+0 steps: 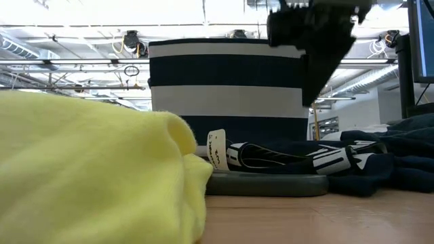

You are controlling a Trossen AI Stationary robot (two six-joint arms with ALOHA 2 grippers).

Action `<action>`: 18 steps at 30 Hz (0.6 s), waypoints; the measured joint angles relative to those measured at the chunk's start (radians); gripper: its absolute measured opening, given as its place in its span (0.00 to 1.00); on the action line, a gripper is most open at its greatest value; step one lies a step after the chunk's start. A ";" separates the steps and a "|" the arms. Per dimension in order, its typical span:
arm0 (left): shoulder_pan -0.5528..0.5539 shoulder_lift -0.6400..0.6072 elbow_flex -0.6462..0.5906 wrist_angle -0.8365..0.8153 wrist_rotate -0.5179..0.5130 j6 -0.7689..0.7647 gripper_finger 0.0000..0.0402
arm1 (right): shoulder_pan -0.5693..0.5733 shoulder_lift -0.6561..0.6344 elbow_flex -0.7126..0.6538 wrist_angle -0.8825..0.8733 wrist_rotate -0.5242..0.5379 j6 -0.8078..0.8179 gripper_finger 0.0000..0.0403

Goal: Pick & Place Cloths
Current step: Put the light blue sock into the transparent bin, then put the dark blue shorts into the wire basket

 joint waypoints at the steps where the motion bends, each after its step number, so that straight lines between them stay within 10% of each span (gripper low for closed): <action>1: 0.000 -0.005 0.000 0.008 0.017 0.011 0.84 | -0.007 0.000 -0.015 0.014 0.000 0.002 0.52; 18: 0.000 -0.212 0.001 0.095 -0.042 -0.049 0.95 | -0.113 0.000 -0.229 0.281 0.008 0.034 0.61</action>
